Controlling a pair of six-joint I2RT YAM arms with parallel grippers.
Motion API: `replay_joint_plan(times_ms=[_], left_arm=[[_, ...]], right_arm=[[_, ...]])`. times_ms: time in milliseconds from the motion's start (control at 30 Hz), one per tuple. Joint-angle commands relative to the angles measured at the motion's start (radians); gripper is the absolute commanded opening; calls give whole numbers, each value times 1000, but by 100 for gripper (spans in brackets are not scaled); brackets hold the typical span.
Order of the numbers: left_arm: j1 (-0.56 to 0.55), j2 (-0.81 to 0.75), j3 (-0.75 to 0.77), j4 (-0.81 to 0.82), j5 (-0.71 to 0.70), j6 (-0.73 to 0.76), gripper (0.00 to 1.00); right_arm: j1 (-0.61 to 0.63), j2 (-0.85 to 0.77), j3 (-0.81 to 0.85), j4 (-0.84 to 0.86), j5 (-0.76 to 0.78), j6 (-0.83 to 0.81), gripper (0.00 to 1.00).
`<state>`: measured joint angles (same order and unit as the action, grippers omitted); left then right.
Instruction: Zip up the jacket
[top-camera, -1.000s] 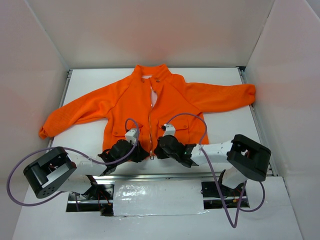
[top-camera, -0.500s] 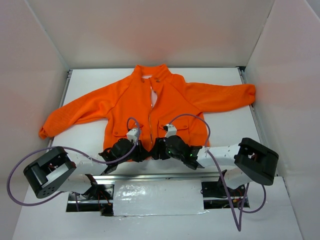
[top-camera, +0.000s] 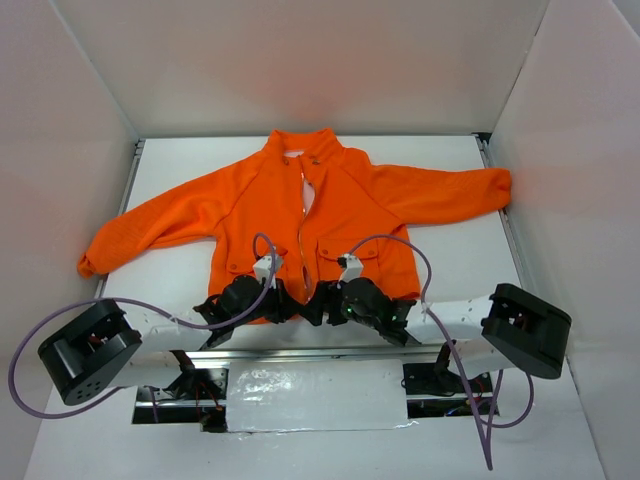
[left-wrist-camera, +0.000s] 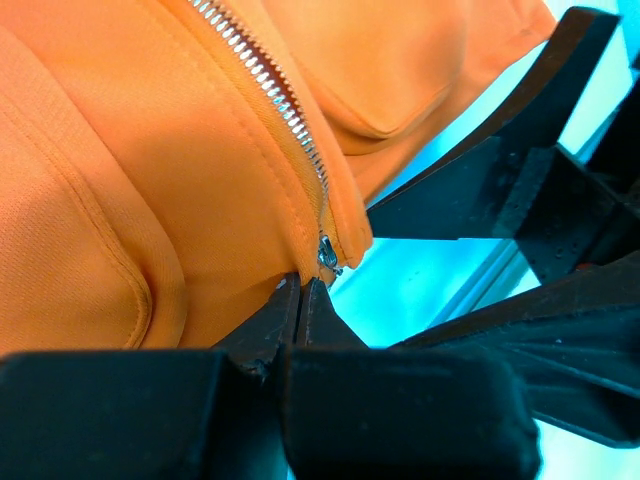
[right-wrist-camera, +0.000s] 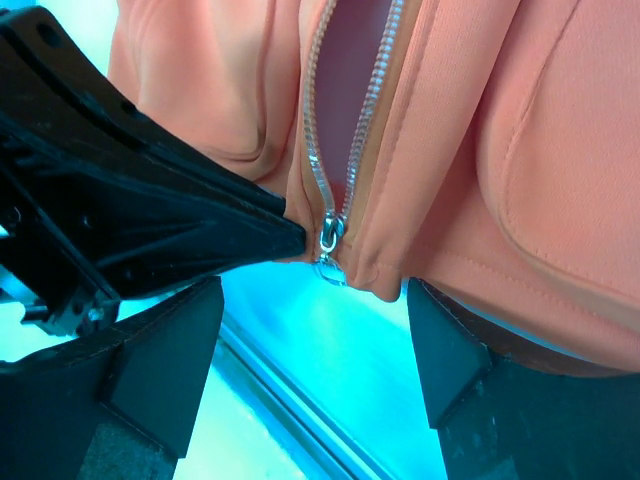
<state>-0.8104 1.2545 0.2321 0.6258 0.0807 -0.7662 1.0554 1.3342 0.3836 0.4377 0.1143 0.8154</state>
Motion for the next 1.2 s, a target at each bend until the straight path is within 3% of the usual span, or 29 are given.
replay_joint_plan(times_ms=[0, 333, 1167], left_arm=[[-10, -41, 26, 34, 40, -8, 0], [-10, -41, 32, 40, 53, -13, 0], [-10, -70, 41, 42, 71, -28, 0]], right_arm=[[-3, -52, -35, 108, -22, 18, 82], [-3, -61, -75, 168, -82, 50, 81], [-3, 149, -97, 407, -145, 102, 81]])
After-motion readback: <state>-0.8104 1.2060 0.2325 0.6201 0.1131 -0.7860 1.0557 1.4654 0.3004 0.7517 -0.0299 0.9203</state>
